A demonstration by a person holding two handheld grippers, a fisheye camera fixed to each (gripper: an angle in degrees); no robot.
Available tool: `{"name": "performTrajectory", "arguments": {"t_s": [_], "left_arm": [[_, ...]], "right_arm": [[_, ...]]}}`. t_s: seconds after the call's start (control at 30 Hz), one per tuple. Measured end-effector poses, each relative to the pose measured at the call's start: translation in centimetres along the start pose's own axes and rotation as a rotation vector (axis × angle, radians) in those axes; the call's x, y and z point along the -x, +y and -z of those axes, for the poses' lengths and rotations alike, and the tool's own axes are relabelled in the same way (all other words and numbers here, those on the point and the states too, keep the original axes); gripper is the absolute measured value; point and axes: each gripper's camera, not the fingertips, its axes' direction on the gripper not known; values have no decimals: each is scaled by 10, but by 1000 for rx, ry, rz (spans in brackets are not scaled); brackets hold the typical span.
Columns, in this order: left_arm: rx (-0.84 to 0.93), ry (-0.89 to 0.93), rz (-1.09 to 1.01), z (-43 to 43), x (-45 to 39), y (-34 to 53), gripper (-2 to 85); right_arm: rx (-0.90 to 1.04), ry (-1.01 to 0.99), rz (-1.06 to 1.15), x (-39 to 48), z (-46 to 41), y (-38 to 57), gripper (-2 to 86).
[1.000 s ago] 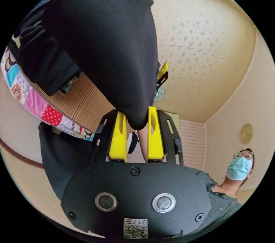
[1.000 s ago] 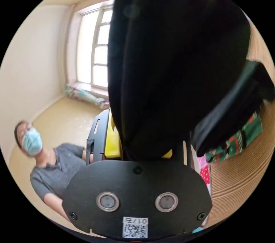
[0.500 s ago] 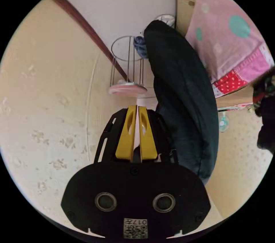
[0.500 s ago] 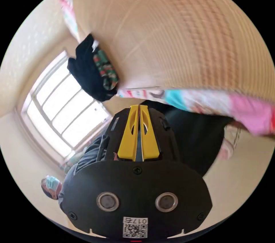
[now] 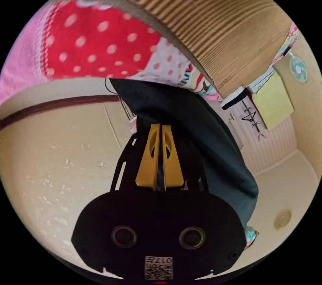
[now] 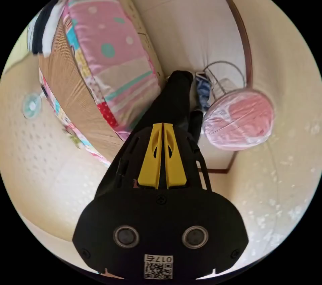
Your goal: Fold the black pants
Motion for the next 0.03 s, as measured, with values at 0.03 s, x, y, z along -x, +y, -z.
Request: {"name": "performTrajectory", "arguments": {"t_s": [0.03], "left_arm": [[24, -45, -32, 0, -18, -6, -10]], "right_arm": [[3, -172, -87, -18, -9, 2, 5]]}}
